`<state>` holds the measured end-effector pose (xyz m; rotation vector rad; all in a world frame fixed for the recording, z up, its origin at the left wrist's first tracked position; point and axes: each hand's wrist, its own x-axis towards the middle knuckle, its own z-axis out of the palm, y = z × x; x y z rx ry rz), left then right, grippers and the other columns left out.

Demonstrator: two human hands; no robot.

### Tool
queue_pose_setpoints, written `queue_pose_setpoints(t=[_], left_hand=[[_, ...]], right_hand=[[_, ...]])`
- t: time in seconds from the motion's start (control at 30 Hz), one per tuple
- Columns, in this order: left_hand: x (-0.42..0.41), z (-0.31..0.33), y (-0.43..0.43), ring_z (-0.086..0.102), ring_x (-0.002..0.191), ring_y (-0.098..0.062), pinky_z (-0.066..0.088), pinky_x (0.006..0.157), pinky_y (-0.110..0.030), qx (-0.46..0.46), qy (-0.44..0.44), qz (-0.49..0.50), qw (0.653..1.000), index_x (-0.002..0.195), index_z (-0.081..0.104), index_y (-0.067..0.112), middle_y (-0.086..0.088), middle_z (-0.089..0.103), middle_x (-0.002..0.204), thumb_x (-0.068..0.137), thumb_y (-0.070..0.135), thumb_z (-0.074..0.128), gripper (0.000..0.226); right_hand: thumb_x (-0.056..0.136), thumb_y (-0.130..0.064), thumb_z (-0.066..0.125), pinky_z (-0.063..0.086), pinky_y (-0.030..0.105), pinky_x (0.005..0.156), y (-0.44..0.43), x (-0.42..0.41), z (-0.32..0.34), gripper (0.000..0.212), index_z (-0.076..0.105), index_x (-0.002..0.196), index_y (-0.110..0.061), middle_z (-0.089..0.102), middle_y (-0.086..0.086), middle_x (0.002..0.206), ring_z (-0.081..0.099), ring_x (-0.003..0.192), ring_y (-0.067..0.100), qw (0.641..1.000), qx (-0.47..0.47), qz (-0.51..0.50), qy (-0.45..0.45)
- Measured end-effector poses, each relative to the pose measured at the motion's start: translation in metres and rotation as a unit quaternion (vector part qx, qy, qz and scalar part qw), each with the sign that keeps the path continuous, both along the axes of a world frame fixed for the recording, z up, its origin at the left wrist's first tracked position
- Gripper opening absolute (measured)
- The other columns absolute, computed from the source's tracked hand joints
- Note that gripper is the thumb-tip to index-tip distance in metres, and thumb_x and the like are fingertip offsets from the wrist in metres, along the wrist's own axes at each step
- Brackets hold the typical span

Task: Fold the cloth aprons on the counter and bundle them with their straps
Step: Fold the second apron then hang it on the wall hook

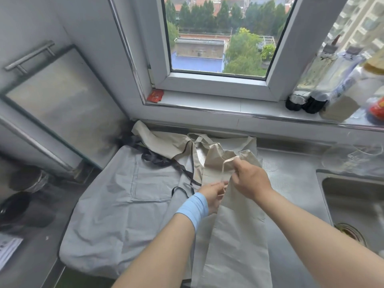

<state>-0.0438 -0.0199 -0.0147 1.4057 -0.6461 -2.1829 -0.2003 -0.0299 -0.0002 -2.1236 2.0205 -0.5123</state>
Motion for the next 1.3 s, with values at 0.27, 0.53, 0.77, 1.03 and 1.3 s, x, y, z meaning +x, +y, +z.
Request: queue_pose_setpoints(t=[0.27, 0.53, 0.77, 1.03, 1.3], left_hand=[[0.056, -0.008, -0.012, 0.065, 0.077, -0.014, 0.055, 0.075, -0.025, -0.23, -0.364, -0.003, 0.903, 0.099, 0.069, 0.017, 0.002, 0.069, 0.093, 0.085, -0.011, 0.037, 0.045], [0.062, -0.025, -0.01, 0.053, 0.121, -0.02, 0.041, 0.104, -0.031, -0.34, -0.493, -0.33, 0.73, 0.119, 0.067, 0.029, 0.006, 0.063, 0.126, 0.088, 0.009, 0.045, 0.043], [0.053, -0.028, 0.004, 0.054, 0.115, -0.024, 0.036, 0.098, -0.027, -0.361, -0.515, -0.417, 0.656, 0.107, 0.071, 0.035, 0.002, 0.067, 0.117, 0.089, 0.024, 0.051, 0.029], [0.052, -0.03, 0.028, 0.048, 0.116, -0.019, 0.043, 0.093, -0.033, -0.466, -0.484, -0.374, 0.639, 0.109, 0.064, 0.029, 0.003, 0.054, 0.114, 0.091, 0.026, 0.052, 0.022], [0.043, -0.049, 0.092, -0.005, 0.149, -0.022, 0.012, 0.119, -0.047, -0.427, -0.477, -0.587, 0.496, 0.152, 0.01, 0.039, 0.003, -0.007, 0.162, 0.082, 0.063, 0.048, 0.083]], right_hand=[[0.085, -0.025, 0.052, 0.043, 0.035, 0.056, -0.002, 0.001, -0.001, 0.009, 0.046, 0.078, -0.022, 0.057, -0.004, 0.071, 0.057, 0.067, 0.029, 1.0, -0.004, 0.011, -0.003], [0.094, -0.015, 0.045, 0.046, 0.04, 0.087, 0.004, 0.035, -0.031, 0.064, 0.021, 0.152, -0.029, 0.049, 0.005, 0.146, 0.058, 0.116, 0.036, 0.97, 0.22, 0.09, 0.055], [0.095, -0.029, 0.045, 0.025, 0.061, 0.11, 0.023, 0.026, -0.072, 0.064, 0.018, 0.153, -0.029, 0.003, 0.002, 0.164, 0.002, 0.151, 0.026, 0.938, 0.317, 0.092, 0.108], [0.094, -0.024, 0.054, 0.026, 0.045, 0.114, 0.047, 0.017, -0.058, 0.063, 0.029, 0.152, -0.027, 0.008, 0.007, 0.164, 0.011, 0.15, 0.024, 0.966, 0.231, 0.079, 0.088], [0.079, -0.022, 0.06, 0.043, 0.037, 0.083, 0.157, -0.001, -0.051, 0.031, 0.064, 0.109, -0.022, 0.054, 0.003, 0.109, 0.056, 0.102, 0.03, 0.985, 0.137, 0.069, 0.084]])
